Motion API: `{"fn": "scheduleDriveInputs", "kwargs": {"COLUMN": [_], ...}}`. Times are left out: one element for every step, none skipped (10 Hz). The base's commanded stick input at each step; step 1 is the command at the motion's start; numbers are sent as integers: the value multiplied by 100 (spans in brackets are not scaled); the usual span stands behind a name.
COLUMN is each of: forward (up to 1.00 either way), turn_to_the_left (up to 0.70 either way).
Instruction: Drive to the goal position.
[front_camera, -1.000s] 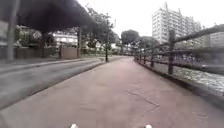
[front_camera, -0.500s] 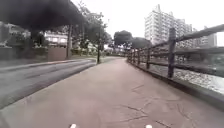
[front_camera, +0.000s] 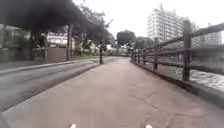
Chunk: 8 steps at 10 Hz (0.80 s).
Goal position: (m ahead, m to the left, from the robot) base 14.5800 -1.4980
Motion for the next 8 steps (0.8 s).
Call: {"fn": "scheduleDriveInputs", "kwargs": {"forward": [100, 100, 100, 100, 100, 100, 100, 100], "turn_to_the_left": [0, -15, -40, -2, 0, 0, 0, 0]}}
